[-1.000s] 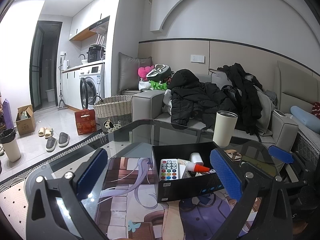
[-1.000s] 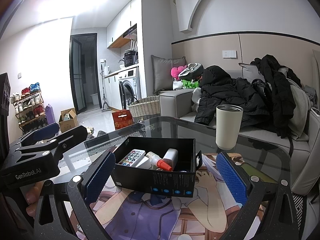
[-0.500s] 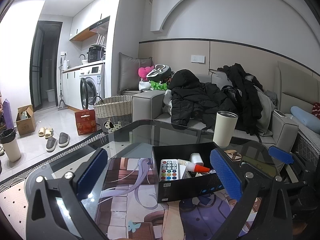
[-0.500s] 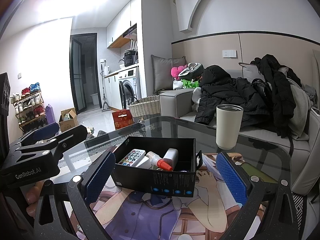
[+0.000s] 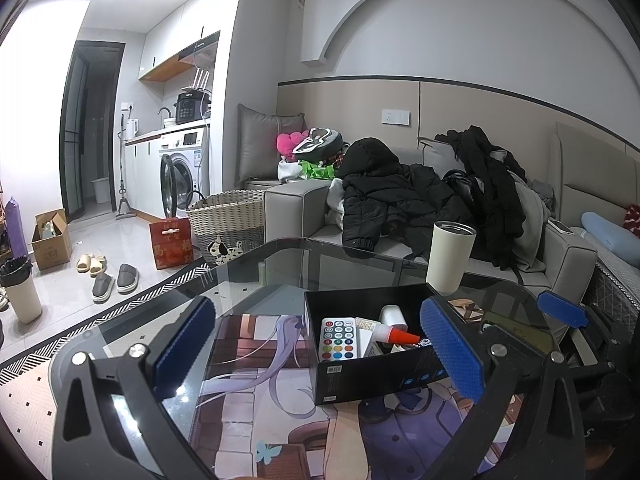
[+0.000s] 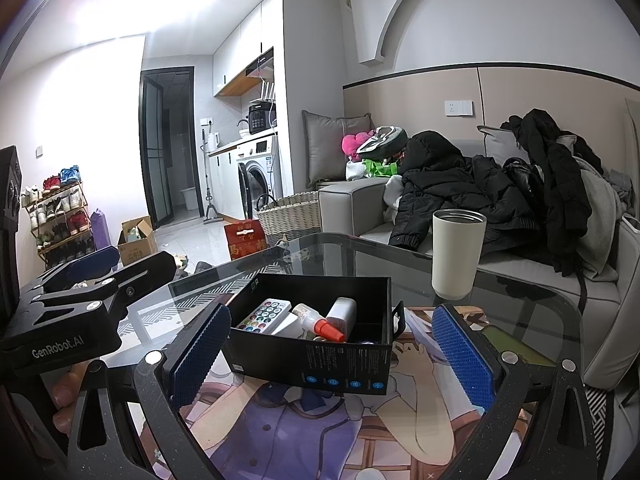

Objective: Organize rigid objects

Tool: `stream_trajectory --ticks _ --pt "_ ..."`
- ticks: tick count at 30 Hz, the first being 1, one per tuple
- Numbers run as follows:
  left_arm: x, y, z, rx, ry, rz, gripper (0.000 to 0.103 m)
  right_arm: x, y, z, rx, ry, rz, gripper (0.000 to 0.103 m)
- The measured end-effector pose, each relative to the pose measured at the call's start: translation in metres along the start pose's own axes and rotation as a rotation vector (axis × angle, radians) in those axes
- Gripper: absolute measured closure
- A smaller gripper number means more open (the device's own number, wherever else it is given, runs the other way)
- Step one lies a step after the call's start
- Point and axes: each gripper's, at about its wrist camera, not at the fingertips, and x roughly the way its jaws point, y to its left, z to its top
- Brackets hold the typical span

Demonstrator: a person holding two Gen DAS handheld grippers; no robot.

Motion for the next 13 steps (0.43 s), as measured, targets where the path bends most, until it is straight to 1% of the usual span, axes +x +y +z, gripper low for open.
stream_trajectory --ticks 13 --pt "-0.0008 -0.0016 -0.0018 0.007 0.004 -0.002 0.0 0.0 0.0006 -0.0002 0.0 0.002 0.0 0.001"
